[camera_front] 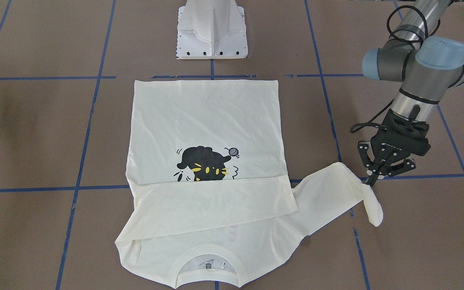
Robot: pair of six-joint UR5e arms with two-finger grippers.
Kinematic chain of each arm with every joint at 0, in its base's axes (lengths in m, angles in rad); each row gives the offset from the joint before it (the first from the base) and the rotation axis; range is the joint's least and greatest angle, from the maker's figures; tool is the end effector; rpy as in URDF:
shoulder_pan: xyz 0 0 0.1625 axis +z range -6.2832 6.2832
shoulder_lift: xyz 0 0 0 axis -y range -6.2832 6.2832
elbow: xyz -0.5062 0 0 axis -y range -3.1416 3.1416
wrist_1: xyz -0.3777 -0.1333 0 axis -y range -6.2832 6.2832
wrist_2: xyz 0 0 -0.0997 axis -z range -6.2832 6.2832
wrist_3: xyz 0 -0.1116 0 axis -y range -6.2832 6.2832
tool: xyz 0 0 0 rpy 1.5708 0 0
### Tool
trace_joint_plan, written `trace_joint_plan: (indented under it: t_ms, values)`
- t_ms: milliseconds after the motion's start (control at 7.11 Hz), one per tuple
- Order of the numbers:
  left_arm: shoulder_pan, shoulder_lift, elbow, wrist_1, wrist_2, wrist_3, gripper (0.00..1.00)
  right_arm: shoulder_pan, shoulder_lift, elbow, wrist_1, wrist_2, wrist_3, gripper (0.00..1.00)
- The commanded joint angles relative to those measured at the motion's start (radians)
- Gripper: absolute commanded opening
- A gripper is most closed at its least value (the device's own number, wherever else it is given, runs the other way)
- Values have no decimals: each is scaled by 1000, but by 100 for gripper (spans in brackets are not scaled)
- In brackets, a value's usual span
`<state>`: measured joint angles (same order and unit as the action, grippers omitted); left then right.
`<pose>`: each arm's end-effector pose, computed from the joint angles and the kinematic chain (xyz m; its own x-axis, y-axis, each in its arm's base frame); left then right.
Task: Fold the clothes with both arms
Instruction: 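Fold the sleeve with the left gripper across the shirt toward the right gripper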
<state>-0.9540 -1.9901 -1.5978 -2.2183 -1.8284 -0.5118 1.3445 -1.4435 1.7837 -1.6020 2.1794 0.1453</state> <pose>0.3127 -0.6222 0.4228 0.7037 0.4652 -0.5371 0.0907 0.6909 0.7173 -0.0541 -0.5449 0.5955 0.7835 -0.2154 0.5829 0.1014 0.9698 0.2220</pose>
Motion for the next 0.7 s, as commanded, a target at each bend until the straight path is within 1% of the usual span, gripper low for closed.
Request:
trace_joint_plan:
  t_ms: [0, 141, 281, 422, 562]
  values:
    - [33, -264, 143, 85, 6, -203, 0, 27, -32, -4, 0, 0, -46, 100]
    - [49, -367, 215, 86, 8, -282, 0, 27, -35, -4, 2, -1, -46, 100]
    - [94, -486, 298, 86, 21, -353, 0, 28, -35, -4, 2, -1, -44, 100]
    - [186, -574, 350, 85, 111, -368, 0, 30, -35, -4, 1, -3, -42, 100]
    - [261, -617, 373, 78, 159, -360, 0, 30, -37, -3, 0, -3, -39, 100]
